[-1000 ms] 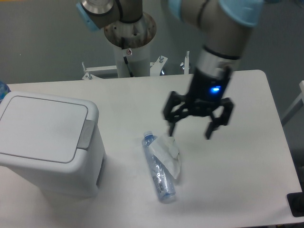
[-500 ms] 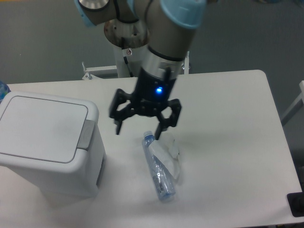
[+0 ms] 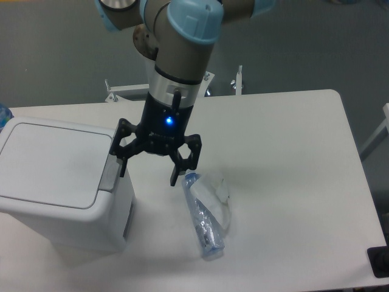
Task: Open the trash can
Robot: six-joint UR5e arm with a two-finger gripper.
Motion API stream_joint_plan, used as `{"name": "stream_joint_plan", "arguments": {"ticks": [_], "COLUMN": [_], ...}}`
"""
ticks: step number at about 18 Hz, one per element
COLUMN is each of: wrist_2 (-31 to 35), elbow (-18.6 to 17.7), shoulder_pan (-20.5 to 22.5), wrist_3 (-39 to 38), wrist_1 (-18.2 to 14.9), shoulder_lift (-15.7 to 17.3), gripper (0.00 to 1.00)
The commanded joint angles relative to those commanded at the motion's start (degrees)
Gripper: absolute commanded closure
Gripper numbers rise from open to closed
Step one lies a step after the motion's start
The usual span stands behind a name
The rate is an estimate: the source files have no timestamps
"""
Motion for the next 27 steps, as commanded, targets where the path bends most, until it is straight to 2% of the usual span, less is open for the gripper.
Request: {"name": "stream_joint_plan", "arguments": {"ticks": [7, 22, 24, 27], "wrist_2": [3.9, 4.1, 5.1, 7.9], "elbow": [-0.7, 0.3, 0.4, 0.3], "shoulder_pan": [-1.2, -1.1, 0.3, 5.3], "wrist_3": [0.1, 0.2, 0.5, 1.6], "wrist_1": [0.1, -0.1, 0.0, 0.1], "shoulder_lift": [0.1, -0.1, -0.2, -1.0], "gripper": [0.00, 0.00, 0.00, 0.00]}}
